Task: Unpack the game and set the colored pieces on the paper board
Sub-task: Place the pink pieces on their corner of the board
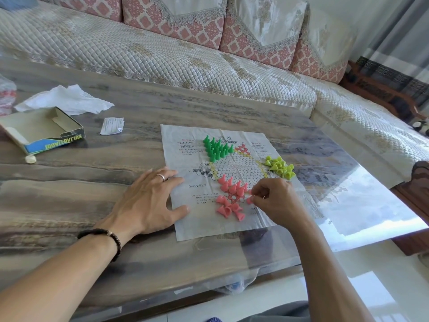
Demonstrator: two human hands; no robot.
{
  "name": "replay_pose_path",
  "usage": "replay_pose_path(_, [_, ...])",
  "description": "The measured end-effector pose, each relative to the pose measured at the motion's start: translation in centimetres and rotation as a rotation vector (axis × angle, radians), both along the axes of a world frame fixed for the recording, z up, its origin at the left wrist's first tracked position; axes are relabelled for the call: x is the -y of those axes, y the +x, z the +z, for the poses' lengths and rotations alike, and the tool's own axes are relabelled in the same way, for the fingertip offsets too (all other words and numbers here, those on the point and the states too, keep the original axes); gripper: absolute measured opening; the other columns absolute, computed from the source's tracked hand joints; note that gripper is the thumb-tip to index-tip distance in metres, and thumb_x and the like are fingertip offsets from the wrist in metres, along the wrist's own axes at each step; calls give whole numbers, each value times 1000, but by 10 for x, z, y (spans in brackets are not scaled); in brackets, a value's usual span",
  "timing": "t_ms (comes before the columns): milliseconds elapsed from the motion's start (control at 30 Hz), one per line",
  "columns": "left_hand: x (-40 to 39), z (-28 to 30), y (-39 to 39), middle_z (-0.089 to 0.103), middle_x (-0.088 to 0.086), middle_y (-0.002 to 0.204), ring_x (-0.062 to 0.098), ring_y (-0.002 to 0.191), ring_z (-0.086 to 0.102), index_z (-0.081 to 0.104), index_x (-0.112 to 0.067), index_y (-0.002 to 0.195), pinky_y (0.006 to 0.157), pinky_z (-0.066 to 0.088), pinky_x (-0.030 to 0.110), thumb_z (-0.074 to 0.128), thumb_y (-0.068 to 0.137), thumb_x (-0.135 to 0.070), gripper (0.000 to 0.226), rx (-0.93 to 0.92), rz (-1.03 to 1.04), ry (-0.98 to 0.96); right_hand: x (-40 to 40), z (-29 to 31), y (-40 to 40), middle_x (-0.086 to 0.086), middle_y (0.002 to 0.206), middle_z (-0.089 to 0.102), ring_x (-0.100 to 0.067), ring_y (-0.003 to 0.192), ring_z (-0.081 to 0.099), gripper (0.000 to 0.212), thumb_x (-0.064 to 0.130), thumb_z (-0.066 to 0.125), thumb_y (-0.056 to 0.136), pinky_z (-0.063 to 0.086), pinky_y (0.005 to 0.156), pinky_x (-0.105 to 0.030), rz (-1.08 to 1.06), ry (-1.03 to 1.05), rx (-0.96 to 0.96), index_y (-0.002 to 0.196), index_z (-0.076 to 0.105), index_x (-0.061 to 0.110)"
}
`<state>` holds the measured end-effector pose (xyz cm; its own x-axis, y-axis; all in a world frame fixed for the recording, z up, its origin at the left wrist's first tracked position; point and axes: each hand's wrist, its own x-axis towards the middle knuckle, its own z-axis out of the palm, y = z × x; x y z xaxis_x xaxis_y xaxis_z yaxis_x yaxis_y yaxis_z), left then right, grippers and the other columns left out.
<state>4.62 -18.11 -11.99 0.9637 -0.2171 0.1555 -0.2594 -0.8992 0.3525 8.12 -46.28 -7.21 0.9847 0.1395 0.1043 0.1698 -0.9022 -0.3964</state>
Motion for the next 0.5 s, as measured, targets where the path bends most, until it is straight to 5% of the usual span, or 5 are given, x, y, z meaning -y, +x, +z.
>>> replay_pose_path(500, [0, 1, -1, 33, -6, 152, 11, 142, 24, 43, -27, 141, 119, 13, 34, 27, 62, -80, 96, -6, 3, -21, -9, -3, 5, 11, 64, 60, 0, 60, 55, 9, 5, 70, 77, 41, 51, -10, -19, -34, 79, 75, 70, 14])
